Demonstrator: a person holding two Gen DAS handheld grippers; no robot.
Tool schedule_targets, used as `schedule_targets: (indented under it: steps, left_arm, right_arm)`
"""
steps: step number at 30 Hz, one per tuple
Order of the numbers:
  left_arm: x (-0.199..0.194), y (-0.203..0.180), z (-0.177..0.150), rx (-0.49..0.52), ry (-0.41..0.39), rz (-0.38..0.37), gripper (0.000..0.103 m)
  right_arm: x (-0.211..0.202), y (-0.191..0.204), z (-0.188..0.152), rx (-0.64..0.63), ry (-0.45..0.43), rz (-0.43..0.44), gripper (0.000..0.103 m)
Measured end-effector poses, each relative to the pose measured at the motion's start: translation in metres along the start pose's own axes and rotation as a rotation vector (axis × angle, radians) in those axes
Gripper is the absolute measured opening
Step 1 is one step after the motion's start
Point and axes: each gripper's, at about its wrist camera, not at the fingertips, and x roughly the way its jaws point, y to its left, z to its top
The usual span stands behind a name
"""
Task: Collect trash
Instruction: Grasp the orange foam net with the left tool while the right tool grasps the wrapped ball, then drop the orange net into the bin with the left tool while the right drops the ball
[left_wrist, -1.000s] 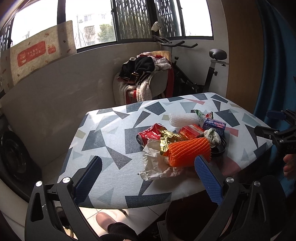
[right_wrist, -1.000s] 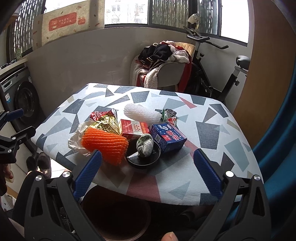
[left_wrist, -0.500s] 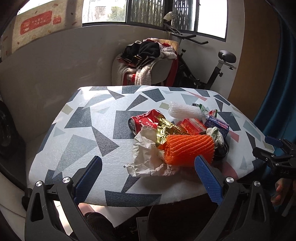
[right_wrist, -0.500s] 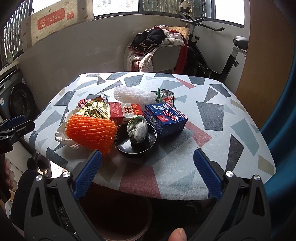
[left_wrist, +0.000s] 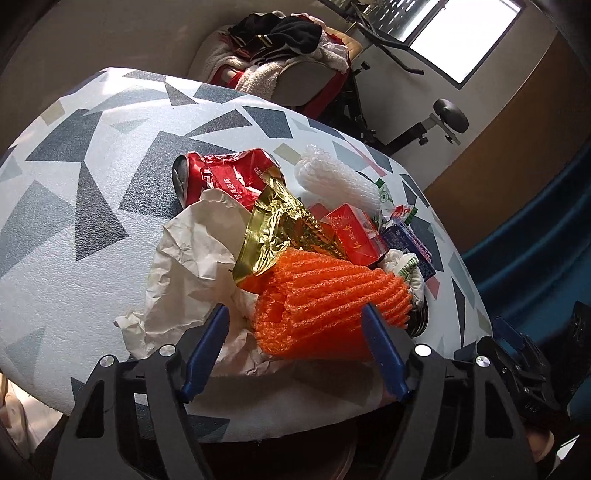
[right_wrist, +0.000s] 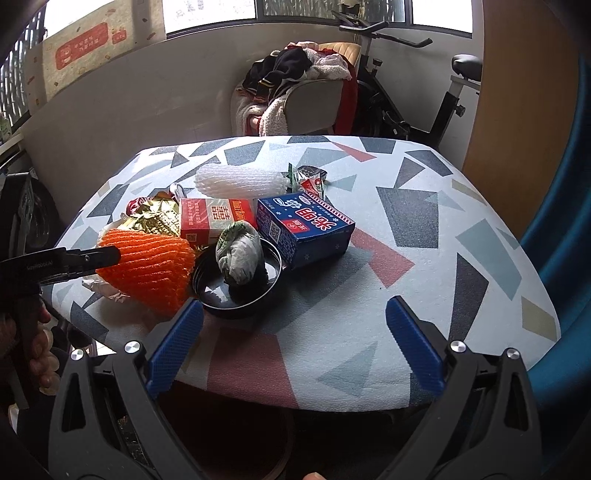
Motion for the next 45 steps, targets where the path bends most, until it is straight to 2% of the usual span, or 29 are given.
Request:
schedule_targets:
  steps: [2, 4, 6, 10, 15, 18, 22, 23, 24, 29, 34, 36, 39, 45]
  left_arm:
    - [0.000, -0.004, -0.003, 0.041, 0.006, 0.008, 0.025]
    - [-0.009, -0.011, -0.005, 0.098, -0.010, 0.010, 0.014]
    - [-0.022, -0.013, -0.006, 0.127, -0.015, -0.031, 0.013]
    - [-0.053, -0.017, -0.010, 0.176, -0.042, -0.063, 0.012]
    - [-0.084, -0.022, -0.019, 0.241, -0.077, -0.040, 0.012]
    - [-0.095, -0.017, -0.026, 0.240, -0.091, -0.022, 0.012]
    - [-0.106, -0.006, -0.031, 0.223, -0.105, -0.040, 0.012]
    - [-0.108, -0.004, -0.031, 0.221, -0.106, -0.044, 0.012]
    - [-0.108, -0.004, -0.031, 0.221, -0.107, -0.046, 0.012]
    - [-0.107, -0.004, -0.028, 0.224, -0.109, -0.061, 0.012]
    - [-0.105, -0.005, -0.029, 0.236, -0.100, -0.079, 0.012]
    - [-0.104, -0.006, -0.031, 0.239, -0.096, -0.089, 0.012]
    - [-0.104, -0.010, -0.033, 0.260, -0.094, -0.096, 0.012]
    - [-0.105, -0.017, -0.044, 0.281, -0.089, -0.096, 0.012]
  right_arm:
    - [0.004, -0.003, -0.001, 0.010, 0.007, 0.004, 0.097]
    - [0.005, -0.003, -0.001, 0.015, 0.010, 0.010, 0.097]
    - [0.005, -0.002, 0.000, 0.011, 0.006, 0.015, 0.097]
    - [0.003, 0.001, 0.003, 0.006, -0.008, 0.021, 0.097]
    - [-0.001, 0.007, 0.005, 0.008, -0.025, 0.045, 0.097]
    - [-0.003, 0.012, 0.006, -0.014, -0.041, 0.056, 0.097]
    - [0.010, 0.015, 0.012, -0.042, -0.037, 0.093, 0.097]
    - [0.015, 0.016, 0.014, -0.049, -0.034, 0.103, 0.093]
    - [0.022, 0.019, 0.017, -0.058, -0.029, 0.115, 0.084]
    - [0.061, 0.027, 0.035, -0.020, -0.004, 0.184, 0.075]
    - [0.099, 0.034, 0.044, 0.022, 0.061, 0.171, 0.062]
    - [0.109, 0.038, 0.044, 0.015, 0.093, 0.153, 0.044]
    - [0.100, 0.038, 0.044, 0.026, 0.064, 0.161, 0.044]
    - [0.050, 0.035, 0.036, 0.028, -0.036, 0.208, 0.043]
